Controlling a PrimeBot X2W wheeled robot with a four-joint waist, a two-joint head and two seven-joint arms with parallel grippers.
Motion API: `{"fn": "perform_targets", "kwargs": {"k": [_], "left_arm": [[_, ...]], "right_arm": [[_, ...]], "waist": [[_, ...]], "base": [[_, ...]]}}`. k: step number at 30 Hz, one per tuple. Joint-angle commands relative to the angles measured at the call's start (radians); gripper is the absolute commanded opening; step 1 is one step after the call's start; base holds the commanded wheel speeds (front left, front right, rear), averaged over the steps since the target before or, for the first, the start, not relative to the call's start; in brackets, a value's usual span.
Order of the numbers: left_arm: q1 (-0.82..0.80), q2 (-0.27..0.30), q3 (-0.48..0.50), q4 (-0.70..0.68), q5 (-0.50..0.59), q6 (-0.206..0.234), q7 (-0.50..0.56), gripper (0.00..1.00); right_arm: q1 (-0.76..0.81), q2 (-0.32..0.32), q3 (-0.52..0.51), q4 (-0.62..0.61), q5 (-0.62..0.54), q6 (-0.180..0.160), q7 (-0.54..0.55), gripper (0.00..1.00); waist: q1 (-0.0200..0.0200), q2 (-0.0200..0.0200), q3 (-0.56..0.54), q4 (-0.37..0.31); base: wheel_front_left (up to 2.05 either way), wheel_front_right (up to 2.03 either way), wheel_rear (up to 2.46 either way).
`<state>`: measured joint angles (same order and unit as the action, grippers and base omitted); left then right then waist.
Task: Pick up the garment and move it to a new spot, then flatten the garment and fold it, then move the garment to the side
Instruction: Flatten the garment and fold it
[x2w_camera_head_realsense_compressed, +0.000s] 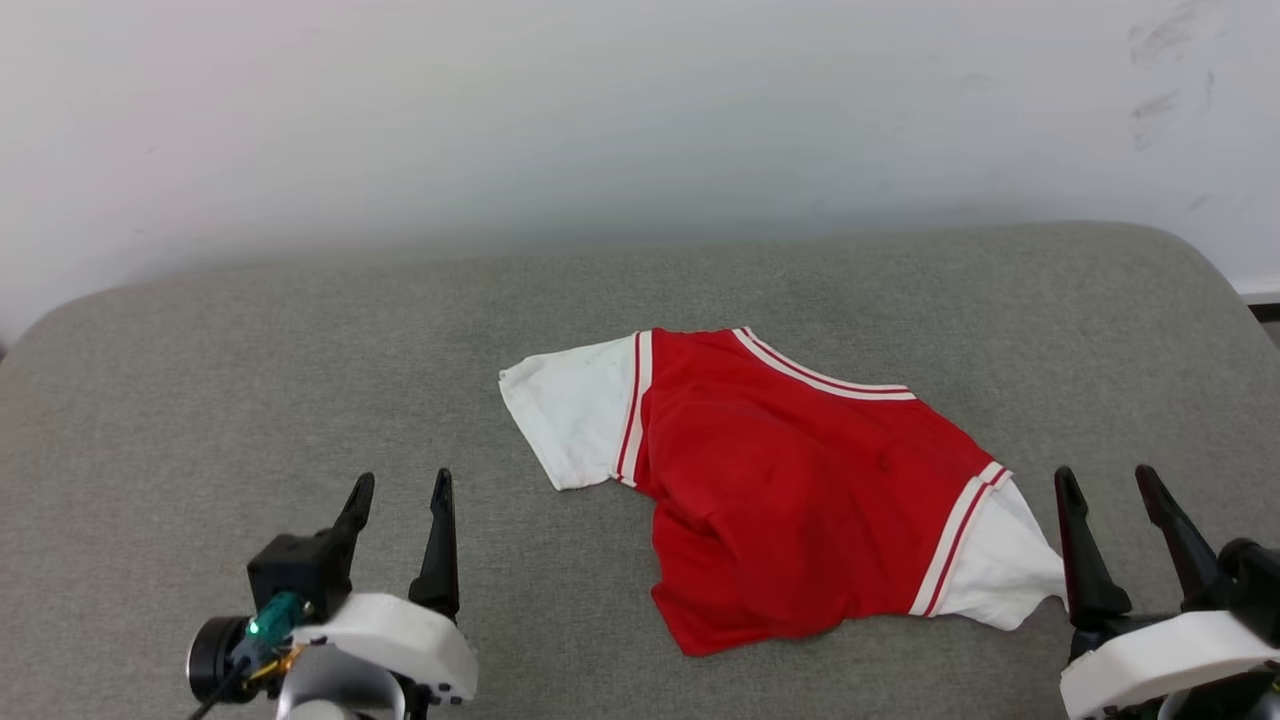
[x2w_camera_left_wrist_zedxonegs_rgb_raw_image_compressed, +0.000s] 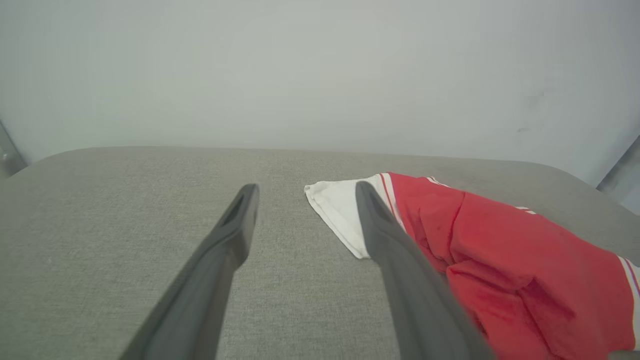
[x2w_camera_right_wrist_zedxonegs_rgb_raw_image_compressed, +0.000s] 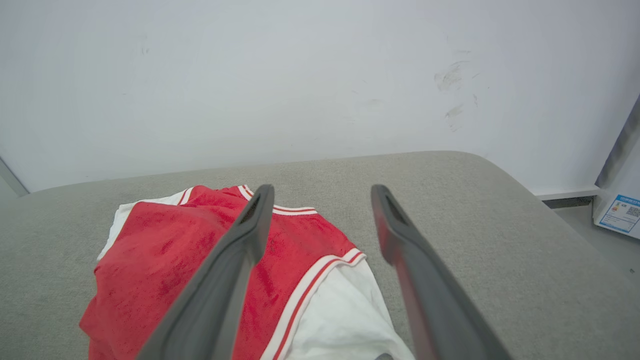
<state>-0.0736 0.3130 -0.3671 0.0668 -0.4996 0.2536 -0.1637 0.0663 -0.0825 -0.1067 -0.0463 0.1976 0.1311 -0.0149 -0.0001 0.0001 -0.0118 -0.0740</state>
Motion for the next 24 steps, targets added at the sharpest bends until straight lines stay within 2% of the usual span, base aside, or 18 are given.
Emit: {"fn": "perform_targets", "kwargs": {"k": [1,7,11,15,20,24], "left_arm": [[-0.035,0.012,0.000,0.010,-0.004,-0.012,0.020,1.00],[-0.158,0.029,-0.005,0.051,-0.026,-0.053,0.103,1.00],[-0.297,0.041,-0.008,0.092,-0.050,-0.098,0.188,1.00],[-0.450,0.061,-0.022,0.157,-0.080,-0.148,0.332,1.00],[-0.616,0.113,-0.053,0.243,-0.107,-0.195,0.573,1.00],[-0.688,0.146,-0.070,0.290,-0.123,-0.226,0.712,1.00]], "right_arm": [[0.012,0.009,0.015,-0.045,-0.012,-0.001,0.010,1.00],[-0.033,0.016,0.054,-0.161,-0.008,-0.001,0.050,1.00],[-0.078,0.016,0.069,-0.208,-0.003,-0.001,0.064,1.00],[-0.127,0.009,0.083,-0.231,0.006,-0.001,0.057,1.00],[-0.177,0.006,0.100,-0.230,0.020,-0.001,0.042,1.00],[-0.197,0.006,0.110,-0.216,0.033,-0.001,0.028,1.00]], "waist": [[0.0001,-0.0001,0.011,-0.009],[0.0001,-0.0001,0.096,-0.041],[0.0001,-0.0001,0.185,-0.058],[0.0001,-0.0001,0.269,-0.079],[0.0001,-0.0001,0.349,-0.109],[0.0001,-0.0001,0.385,-0.128]], "base": [[0.00,0.00,0.00],[0.00,0.00,0.00],[0.00,0.00,0.00],[0.00,0.00,0.00],[0.00,0.00,0.00],[0.00,0.00,0.00]]}}
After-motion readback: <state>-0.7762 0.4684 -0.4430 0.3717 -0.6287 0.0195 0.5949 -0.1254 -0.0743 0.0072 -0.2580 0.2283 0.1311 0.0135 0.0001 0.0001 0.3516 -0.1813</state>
